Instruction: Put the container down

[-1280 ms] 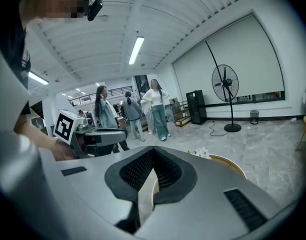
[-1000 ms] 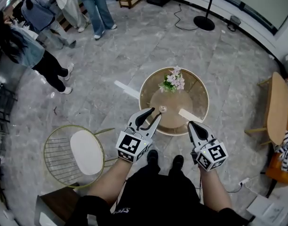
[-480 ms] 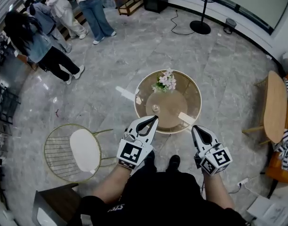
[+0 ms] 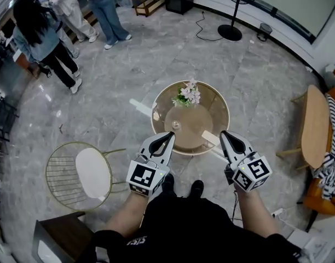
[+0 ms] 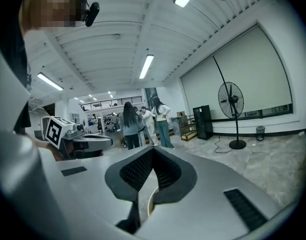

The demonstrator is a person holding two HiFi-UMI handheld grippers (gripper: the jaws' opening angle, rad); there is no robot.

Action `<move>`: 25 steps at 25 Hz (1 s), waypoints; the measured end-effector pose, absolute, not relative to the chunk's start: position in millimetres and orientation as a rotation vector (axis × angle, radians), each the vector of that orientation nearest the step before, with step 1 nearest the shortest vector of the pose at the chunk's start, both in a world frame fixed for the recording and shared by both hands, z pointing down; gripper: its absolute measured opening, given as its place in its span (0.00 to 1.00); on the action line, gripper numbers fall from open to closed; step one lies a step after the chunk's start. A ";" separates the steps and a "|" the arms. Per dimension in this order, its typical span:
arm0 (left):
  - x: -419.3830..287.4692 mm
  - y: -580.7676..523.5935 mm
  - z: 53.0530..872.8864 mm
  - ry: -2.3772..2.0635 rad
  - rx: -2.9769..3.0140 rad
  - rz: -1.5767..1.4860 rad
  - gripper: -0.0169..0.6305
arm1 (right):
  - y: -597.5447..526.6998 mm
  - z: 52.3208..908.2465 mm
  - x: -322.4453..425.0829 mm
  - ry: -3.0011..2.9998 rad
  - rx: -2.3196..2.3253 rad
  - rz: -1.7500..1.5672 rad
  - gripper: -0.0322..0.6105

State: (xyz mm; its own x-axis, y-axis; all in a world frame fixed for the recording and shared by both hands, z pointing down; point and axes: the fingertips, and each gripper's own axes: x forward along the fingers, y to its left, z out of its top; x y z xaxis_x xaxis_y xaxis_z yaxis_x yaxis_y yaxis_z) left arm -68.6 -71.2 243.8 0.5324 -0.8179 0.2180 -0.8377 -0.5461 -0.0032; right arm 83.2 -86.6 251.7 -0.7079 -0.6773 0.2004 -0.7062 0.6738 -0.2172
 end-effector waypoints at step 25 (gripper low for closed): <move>-86.4 -102.9 223.1 -1.434 2.649 0.481 0.05 | -98.5 234.3 61.4 -2.875 1.040 0.299 0.07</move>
